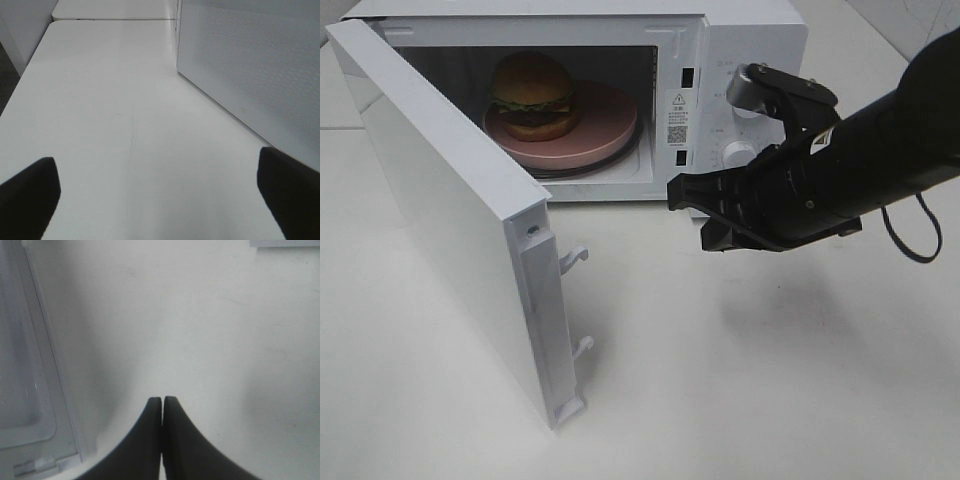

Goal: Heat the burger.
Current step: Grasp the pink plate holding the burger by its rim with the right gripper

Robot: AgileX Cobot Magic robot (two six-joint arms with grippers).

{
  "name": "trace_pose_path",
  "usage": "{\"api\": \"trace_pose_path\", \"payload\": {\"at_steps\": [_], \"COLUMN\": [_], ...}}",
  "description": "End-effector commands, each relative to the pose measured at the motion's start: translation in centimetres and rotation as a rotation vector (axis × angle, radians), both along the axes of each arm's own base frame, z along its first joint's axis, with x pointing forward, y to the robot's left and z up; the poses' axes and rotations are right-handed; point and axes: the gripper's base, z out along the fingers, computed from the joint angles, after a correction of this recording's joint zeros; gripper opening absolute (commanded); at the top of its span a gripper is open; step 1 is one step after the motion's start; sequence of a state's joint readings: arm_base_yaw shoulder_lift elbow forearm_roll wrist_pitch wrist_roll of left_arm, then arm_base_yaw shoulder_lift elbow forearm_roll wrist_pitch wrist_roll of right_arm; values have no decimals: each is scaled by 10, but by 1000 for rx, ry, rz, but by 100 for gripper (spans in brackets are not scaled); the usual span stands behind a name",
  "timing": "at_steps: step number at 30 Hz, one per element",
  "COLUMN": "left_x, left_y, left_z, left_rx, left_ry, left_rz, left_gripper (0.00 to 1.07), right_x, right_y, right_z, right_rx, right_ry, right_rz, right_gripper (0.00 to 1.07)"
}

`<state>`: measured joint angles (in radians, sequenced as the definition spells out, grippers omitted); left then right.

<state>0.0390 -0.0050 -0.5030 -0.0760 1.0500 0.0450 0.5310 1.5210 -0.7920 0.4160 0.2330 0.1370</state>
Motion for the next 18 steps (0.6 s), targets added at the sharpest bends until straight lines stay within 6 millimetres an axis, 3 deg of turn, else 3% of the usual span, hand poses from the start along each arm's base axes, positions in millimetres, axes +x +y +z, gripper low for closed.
{"api": "trace_pose_path", "payload": {"at_steps": [1,11,18], "left_x": [-2,-2,-2], "left_y": [0,0,0], "left_z": [0,0,0], "left_rx": [-1,-1,-1], "left_ry": [-29,-29,-29], "left_rz": [6,6,6], "left_gripper": [100,100,100], "right_x": [2,13,12], "right_y": [-1,-6,-8], "right_z": [9,40,50], "right_rx": [-80,-403,-620], "right_ry": [-16,-94,-206], "right_rz": [96,442,921], "right_gripper": [0,0,0]}}
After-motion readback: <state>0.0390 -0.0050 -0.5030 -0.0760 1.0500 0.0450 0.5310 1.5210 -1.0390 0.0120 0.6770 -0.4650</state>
